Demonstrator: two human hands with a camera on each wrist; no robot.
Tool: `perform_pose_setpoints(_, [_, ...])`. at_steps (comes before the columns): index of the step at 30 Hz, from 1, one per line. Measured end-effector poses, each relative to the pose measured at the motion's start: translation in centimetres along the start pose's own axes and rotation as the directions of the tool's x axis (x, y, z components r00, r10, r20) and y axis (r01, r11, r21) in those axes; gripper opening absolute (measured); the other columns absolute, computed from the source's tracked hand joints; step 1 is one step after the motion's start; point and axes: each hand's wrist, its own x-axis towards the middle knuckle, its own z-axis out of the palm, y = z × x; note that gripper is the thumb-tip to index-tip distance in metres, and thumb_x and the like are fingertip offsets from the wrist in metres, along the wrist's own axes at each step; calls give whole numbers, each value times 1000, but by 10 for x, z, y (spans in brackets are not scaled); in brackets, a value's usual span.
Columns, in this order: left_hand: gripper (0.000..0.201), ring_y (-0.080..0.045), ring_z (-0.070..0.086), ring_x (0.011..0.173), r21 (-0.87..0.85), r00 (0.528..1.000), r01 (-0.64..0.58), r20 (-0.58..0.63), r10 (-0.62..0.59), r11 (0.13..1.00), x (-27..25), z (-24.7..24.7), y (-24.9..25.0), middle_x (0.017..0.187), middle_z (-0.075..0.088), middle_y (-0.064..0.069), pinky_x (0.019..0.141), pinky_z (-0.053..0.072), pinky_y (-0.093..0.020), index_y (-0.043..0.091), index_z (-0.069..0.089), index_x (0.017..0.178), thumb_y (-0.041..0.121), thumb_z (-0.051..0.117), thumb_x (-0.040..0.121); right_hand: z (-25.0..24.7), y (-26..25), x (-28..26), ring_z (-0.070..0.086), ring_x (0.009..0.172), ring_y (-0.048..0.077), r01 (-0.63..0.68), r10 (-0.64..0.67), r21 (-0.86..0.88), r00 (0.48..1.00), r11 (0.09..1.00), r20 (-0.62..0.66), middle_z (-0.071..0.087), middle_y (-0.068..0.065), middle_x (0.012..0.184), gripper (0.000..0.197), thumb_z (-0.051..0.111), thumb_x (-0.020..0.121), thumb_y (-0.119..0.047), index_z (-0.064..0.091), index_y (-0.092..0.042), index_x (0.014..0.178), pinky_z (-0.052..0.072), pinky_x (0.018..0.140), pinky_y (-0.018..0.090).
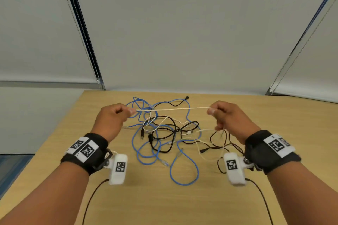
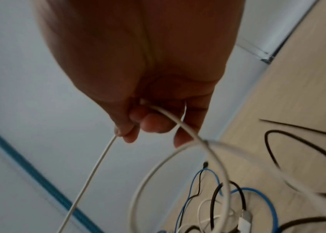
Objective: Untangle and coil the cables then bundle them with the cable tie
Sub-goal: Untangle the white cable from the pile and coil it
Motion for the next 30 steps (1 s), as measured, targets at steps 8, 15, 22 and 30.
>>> perform_pose_setpoints(8, [24, -15, 46, 52, -175, 872, 230, 474, -123, 957, -29, 7, -10, 59, 54, 0, 52, 44, -24, 12, 68, 71, 11, 65, 95, -15, 24, 11, 42, 55, 16, -143, 196, 180, 927, 973, -321, 53, 2, 74, 12, 60, 97, -20, 66, -21, 87, 40, 50, 30])
perform_pose_setpoints(15, [31, -24, 76, 92, -925, 950, 312, 302, -79, 218, -24, 22, 41, 88, 76, -7, 81, 63, -38, 13, 59, 85, 32, 43, 105, 16, 27, -9, 60, 71, 22, -100, 87, -150, 992, 984, -91, 72, 12, 87, 14, 67, 92, -23, 68, -27, 79, 49, 67, 35])
perform_pose_setpoints(22, [14, -25, 72, 110, -808, 987, -15, -105, -118, 589, -7, 47, 82, 113, 75, -11, 91, 58, -46, 13, 62, 96, 12, 50, 103, 55, 8, -44, 62, 78, 0, 91, -43, -89, 895, 992, 444, 72, -13, 84, 13, 72, 91, -23, 72, -34, 83, 50, 78, 23])
perform_pose_setpoints(30, [21, -2, 67, 82, -82, 915, -106, 383, 130, 991, -42, 77, 52, 89, 78, 11, 79, 49, -28, 20, 79, 91, 19, 60, 97, 13, -37, -43, 38, 49, 3, 166, -227, 321, 960, 933, 163, 65, -9, 70, 7, 70, 87, -24, 74, -19, 83, 30, 47, 19])
